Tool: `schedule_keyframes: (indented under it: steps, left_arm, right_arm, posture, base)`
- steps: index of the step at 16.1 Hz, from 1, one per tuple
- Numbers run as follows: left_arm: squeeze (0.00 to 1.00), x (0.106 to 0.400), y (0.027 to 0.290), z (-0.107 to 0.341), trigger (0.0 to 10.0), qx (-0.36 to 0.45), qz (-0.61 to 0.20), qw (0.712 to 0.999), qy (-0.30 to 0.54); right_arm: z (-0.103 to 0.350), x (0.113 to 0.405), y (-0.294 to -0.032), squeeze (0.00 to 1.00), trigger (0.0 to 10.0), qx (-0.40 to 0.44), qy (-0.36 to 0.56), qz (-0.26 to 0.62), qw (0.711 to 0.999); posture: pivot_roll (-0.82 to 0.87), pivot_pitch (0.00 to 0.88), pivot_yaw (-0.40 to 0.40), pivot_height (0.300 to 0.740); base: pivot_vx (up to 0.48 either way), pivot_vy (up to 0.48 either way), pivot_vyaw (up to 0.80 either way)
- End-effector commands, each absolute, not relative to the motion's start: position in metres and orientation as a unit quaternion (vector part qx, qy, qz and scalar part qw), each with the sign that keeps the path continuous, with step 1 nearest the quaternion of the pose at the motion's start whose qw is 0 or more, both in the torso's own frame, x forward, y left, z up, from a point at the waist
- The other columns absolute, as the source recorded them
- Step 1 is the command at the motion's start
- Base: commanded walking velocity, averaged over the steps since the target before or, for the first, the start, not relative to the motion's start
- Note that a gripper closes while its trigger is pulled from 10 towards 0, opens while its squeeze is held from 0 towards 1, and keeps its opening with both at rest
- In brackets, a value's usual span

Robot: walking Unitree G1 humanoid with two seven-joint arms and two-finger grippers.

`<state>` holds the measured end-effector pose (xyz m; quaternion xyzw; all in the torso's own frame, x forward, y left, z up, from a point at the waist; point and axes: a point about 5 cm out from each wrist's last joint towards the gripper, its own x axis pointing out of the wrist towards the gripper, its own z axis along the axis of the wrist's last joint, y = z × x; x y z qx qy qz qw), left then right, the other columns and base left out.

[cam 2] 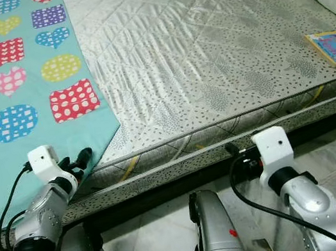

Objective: Clean up the room

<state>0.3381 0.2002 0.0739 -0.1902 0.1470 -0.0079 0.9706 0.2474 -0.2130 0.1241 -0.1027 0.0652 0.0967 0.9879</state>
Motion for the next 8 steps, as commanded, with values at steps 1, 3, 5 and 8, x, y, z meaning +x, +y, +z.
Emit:
schedule_keyframes:
  steps: [1,3,5,8]
  left_arm:
    - [0.0,0.3381,0.201,0.0723,0.0,-0.186,-0.012,0.971,0.152]
    - [0.0,0.3382,0.2023,0.07,0.0,-0.184,-0.013,0.97,0.157]
    - [0.0,0.3386,0.2021,0.0703,0.0,-0.181,-0.019,0.971,0.155]
    - [0.0,0.3381,0.1977,0.071,0.0,-0.149,-0.043,0.976,0.15]
  right_arm:
    - [0.1281,0.2466,-0.2165,0.0,10.0,-0.107,0.061,0.091,0.988]
    - [0.1283,0.2473,-0.2166,0.0,10.0,-0.108,0.061,0.09,0.988]
    - [0.1271,0.2464,-0.2155,0.0,10.0,-0.108,0.062,0.09,0.988]
    - [0.1299,0.2461,-0.2123,0.0,10.0,-0.087,0.056,0.115,0.988]
  posture:
    - [-0.28,0.185,-0.059,0.527]
    - [-0.28,0.186,-0.06,0.527]
    - [-0.27,0.186,-0.063,0.527]
    - [-0.27,0.185,-0.063,0.527]
  base:
    - [0.0,0.0,0.0]
    - [0.0,0.0,0.0]
    - [0.0,0.0,0.0]
    - [0.0,0.0,0.0]
